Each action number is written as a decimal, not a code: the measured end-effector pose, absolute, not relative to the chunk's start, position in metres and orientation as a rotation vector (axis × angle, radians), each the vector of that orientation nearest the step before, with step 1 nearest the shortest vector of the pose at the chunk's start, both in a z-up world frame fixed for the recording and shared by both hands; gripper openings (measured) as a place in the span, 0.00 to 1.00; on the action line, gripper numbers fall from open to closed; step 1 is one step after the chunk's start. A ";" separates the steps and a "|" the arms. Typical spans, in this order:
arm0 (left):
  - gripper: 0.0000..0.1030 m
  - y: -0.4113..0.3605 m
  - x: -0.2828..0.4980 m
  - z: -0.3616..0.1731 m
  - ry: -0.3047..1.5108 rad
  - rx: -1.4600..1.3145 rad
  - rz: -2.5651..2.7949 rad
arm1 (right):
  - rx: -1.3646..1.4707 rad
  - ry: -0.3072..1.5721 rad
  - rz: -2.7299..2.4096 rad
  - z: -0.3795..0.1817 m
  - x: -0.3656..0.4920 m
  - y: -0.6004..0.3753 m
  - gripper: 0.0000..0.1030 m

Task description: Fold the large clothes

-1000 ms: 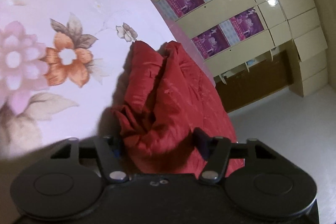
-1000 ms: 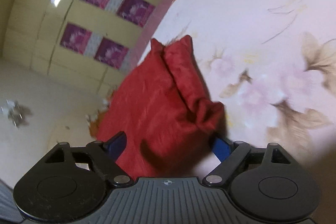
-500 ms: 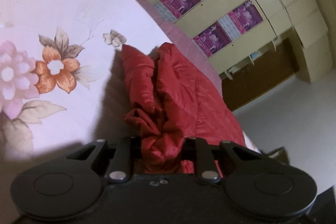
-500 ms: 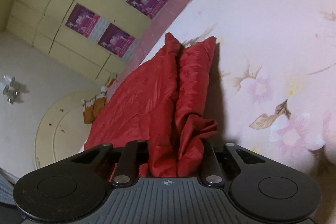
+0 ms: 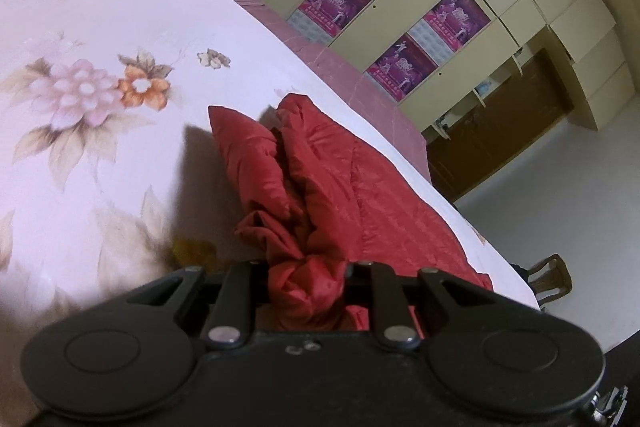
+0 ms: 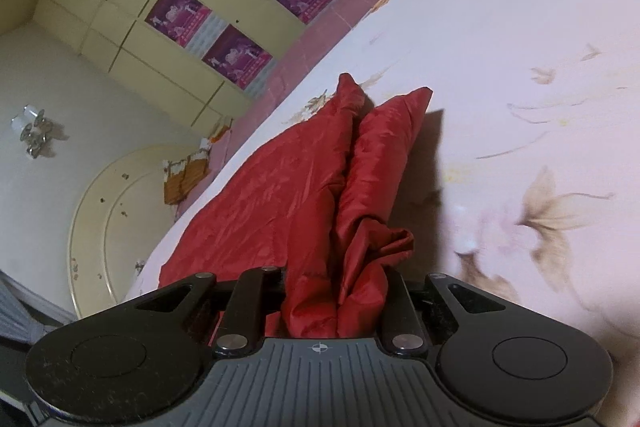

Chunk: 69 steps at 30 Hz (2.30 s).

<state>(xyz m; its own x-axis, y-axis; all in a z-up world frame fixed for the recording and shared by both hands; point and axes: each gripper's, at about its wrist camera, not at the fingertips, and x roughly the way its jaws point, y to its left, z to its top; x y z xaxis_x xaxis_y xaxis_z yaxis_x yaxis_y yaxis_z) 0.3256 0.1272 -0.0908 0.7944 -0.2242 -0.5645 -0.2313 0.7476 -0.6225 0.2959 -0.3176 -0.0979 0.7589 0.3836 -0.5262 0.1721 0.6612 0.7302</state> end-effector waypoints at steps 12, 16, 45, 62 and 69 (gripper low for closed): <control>0.18 0.106 0.245 -0.093 0.667 -0.785 0.025 | 0.840 0.751 0.161 -0.089 0.242 -0.329 0.17; 0.18 0.106 0.214 -0.097 0.667 -0.808 0.036 | 0.837 0.760 0.174 -0.089 0.219 -0.329 0.17; 0.48 0.147 0.116 -0.108 0.656 -0.759 0.229 | 0.743 0.734 -0.051 -0.088 0.160 -0.385 0.72; 0.35 -0.011 0.229 -0.089 0.739 -0.300 -0.152 | 0.285 0.790 0.327 -0.056 0.271 -0.190 0.23; 0.33 -0.026 0.232 -0.099 0.790 -0.197 -0.121 | 0.162 0.861 0.297 -0.092 0.279 -0.168 0.22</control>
<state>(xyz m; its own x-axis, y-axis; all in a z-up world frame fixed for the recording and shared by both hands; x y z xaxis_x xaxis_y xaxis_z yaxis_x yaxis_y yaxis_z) 0.2324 -0.0263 -0.0990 0.6982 -0.1808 -0.6927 0.0339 0.9748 -0.2204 0.2792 -0.1679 -0.0917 0.6139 0.3213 -0.7211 -0.1917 0.9468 0.2586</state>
